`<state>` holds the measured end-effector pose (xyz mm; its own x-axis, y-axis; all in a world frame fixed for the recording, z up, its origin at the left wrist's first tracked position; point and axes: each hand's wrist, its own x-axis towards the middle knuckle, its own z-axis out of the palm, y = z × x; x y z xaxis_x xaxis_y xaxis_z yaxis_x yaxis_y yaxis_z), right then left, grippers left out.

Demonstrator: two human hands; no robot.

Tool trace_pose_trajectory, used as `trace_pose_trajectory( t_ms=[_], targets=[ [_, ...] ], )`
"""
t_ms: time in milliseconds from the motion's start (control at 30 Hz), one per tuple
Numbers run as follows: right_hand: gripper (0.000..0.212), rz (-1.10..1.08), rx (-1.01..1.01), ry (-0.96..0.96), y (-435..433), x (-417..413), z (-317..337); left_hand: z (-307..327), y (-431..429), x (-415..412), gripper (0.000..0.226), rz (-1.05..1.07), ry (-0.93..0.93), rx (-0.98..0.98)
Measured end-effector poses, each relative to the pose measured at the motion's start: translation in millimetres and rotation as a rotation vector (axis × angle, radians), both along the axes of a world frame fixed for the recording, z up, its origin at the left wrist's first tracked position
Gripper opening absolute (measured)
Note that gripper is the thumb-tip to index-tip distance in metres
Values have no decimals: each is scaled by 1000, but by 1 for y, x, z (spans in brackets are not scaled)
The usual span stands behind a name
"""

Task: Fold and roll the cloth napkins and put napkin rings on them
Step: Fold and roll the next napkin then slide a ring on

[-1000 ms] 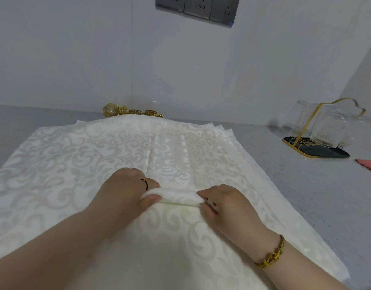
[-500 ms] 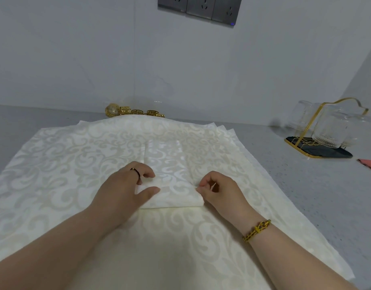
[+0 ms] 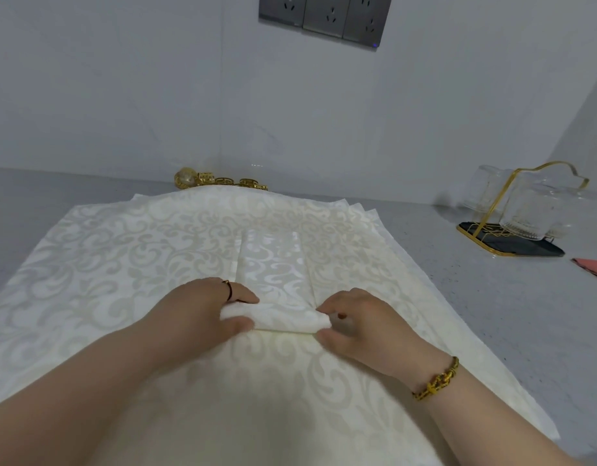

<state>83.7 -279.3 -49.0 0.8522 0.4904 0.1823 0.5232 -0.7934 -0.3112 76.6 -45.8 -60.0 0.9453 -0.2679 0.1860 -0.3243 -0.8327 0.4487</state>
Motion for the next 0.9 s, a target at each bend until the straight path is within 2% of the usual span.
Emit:
trace_pose_trajectory(
  t_ms=[167, 267, 367, 467, 600, 700, 733, 800, 900],
  targets=[
    [20, 7, 19, 245, -9, -15, 10, 6, 0, -18, 17, -28, 173, -182],
    [34, -68, 104, 335, -5, -13, 10, 7, -3, -18, 10, 22, 210, -272],
    [39, -151, 169, 392, 2, -4, 7, 5, -7, -14, 11, 107, 185, -283],
    [45, -243, 204, 395, 9, 4, 4, -4, -11, -11, 9, 217, 63, -245],
    [41, -340, 172, 260, 19, 6, -1, -11, -13, -10, 23, 264, -119, -172],
    [31, -316, 302, 75, 20, 6, -8, -11, -14, -13, 9, 152, -251, -114],
    [24, -254, 303, 6, 20, 5, -10, -10, -12, -15, 6, 97, -235, -81],
    [12, -127, 215, -147, 20, 3, -12, -11, -9, -18, 33, -13, -222, -48],
    [23, 11, 67, -306, 12, -5, -14, -7, -2, -23, 26, -74, -81, -29]
  ],
)
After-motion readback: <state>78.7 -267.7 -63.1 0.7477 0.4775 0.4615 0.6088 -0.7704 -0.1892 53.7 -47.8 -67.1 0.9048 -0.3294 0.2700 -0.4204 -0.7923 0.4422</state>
